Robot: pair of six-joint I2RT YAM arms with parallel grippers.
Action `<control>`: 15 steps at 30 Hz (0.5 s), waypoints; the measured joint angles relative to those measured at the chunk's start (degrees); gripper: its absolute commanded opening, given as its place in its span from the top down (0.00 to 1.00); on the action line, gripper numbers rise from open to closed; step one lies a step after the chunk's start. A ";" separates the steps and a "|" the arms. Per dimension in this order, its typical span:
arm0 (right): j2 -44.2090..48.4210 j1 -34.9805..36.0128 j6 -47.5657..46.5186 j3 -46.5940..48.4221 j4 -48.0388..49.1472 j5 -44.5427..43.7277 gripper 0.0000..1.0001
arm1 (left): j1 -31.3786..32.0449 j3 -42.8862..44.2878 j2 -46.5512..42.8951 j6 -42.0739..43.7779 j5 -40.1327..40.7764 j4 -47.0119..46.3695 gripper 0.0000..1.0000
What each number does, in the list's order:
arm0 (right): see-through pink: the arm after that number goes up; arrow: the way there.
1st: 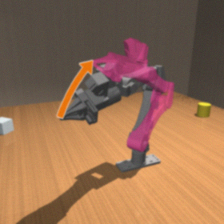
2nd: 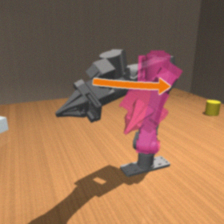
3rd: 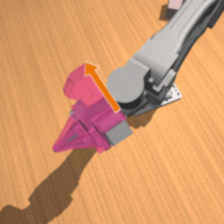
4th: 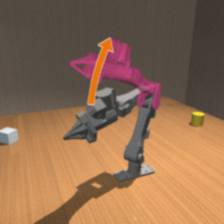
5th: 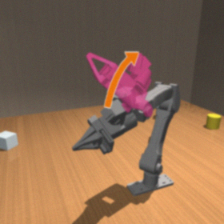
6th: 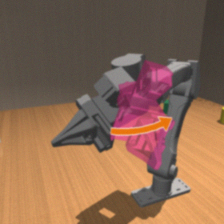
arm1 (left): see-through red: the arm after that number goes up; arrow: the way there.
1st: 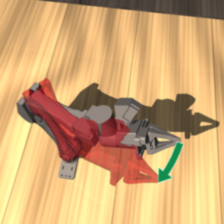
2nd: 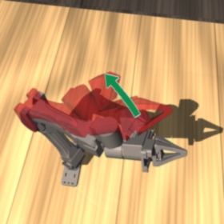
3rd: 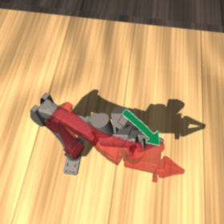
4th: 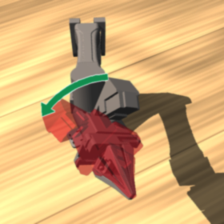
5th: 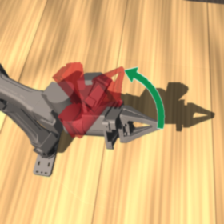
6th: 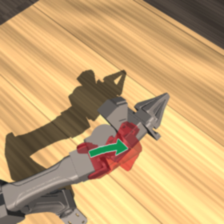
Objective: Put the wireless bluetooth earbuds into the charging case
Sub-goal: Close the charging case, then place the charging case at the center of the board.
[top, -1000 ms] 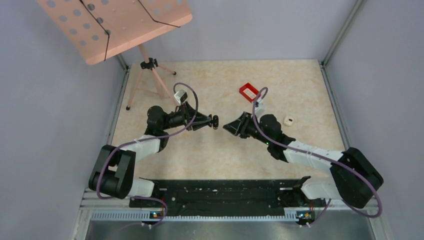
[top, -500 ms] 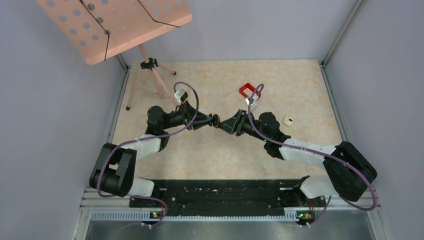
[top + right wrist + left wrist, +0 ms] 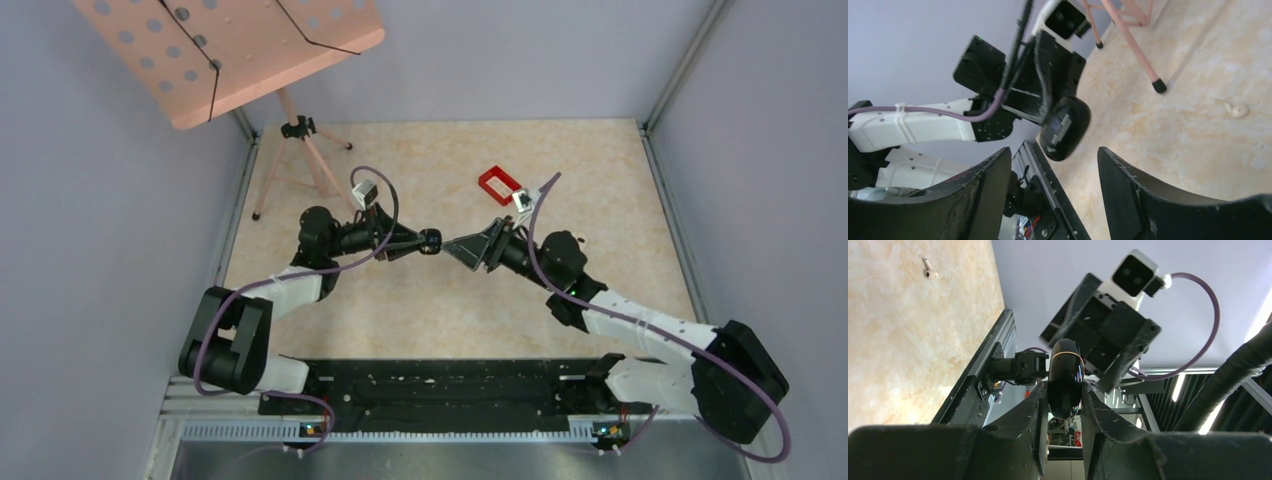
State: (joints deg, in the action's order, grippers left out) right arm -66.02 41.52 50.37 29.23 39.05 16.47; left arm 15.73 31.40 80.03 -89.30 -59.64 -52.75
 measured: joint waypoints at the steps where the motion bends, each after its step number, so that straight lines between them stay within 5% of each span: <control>1: 1.40 -0.04 -0.35 0.00 -0.39 -0.52 0.28 | 0.04 0.00 0.00 0.33 -0.09 0.63 1.00; 7: 6.86 -1.46 -1.53 0.00 -1.68 -1.20 0.23 | 0.07 0.00 0.04 1.09 -1.22 1.36 1.00; 15: -2.54 -5.03 6.71 -0.76 8.83 7.21 0.27 | 0.09 0.02 1.36 -1.44 -1.99 -2.75 1.00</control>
State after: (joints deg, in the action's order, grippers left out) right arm -68.55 36.49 57.08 28.47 47.88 23.68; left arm 15.81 31.42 81.38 -90.74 -61.63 -55.51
